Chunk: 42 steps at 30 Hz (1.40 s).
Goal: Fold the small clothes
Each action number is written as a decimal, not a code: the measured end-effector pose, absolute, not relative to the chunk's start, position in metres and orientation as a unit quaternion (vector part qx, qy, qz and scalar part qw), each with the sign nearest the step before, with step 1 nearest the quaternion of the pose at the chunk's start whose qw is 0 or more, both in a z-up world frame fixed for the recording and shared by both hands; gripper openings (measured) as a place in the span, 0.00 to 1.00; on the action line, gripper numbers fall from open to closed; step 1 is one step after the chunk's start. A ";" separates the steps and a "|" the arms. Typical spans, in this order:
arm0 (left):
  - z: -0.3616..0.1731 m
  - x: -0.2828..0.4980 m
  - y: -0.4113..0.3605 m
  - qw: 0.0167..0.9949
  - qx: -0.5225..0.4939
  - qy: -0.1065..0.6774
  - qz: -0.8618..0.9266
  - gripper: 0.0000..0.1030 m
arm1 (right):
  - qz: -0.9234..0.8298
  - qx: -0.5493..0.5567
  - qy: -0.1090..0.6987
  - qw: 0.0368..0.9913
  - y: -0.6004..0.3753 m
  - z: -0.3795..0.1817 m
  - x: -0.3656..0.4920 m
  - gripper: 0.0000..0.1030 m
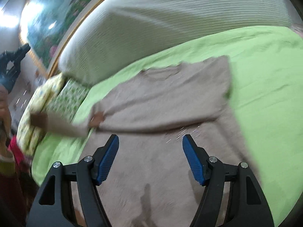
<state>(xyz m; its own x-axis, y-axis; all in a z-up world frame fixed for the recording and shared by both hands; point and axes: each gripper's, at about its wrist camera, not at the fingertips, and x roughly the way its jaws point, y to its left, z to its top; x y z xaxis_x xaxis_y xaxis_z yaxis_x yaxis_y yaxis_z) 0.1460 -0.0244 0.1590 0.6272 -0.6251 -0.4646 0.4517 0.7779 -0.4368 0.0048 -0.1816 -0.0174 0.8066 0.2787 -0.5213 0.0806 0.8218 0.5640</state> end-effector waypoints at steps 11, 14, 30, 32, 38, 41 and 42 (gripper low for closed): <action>0.016 0.057 0.082 0.879 -0.173 0.434 -0.092 0.60 | 0.065 0.278 0.311 0.907 -0.187 -0.012 0.030 0.68; -0.004 0.037 0.114 0.866 -0.177 0.464 -0.063 0.63 | 0.087 0.285 0.318 0.900 -0.166 -0.020 0.032 0.68; -0.059 0.034 0.106 0.855 -0.207 0.474 -0.040 0.06 | 0.101 0.286 0.341 0.890 -0.140 -0.035 0.024 0.68; -0.035 0.041 0.097 0.867 -0.198 0.453 -0.059 0.05 | 0.099 0.290 0.338 0.890 -0.144 -0.036 0.024 0.68; 0.076 0.119 0.021 0.914 -0.162 0.337 -0.160 0.05 | 0.083 0.308 0.328 0.889 -0.164 -0.037 0.022 0.68; 0.093 0.172 -0.040 0.890 -0.143 0.362 -0.239 0.27 | 0.060 0.314 0.323 0.891 -0.179 -0.034 0.017 0.68; 0.084 0.184 -0.058 0.887 -0.128 0.374 -0.238 0.36 | 0.051 0.314 0.323 0.891 -0.184 -0.033 0.016 0.68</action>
<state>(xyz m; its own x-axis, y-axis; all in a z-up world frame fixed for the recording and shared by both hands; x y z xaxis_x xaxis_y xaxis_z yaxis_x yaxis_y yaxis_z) 0.1844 -0.0582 0.0843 0.6078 -0.5175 -0.6022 0.3265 0.8542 -0.4045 0.0159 -0.1839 -0.0331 0.7863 0.2936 -0.5436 0.1126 0.7971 0.5933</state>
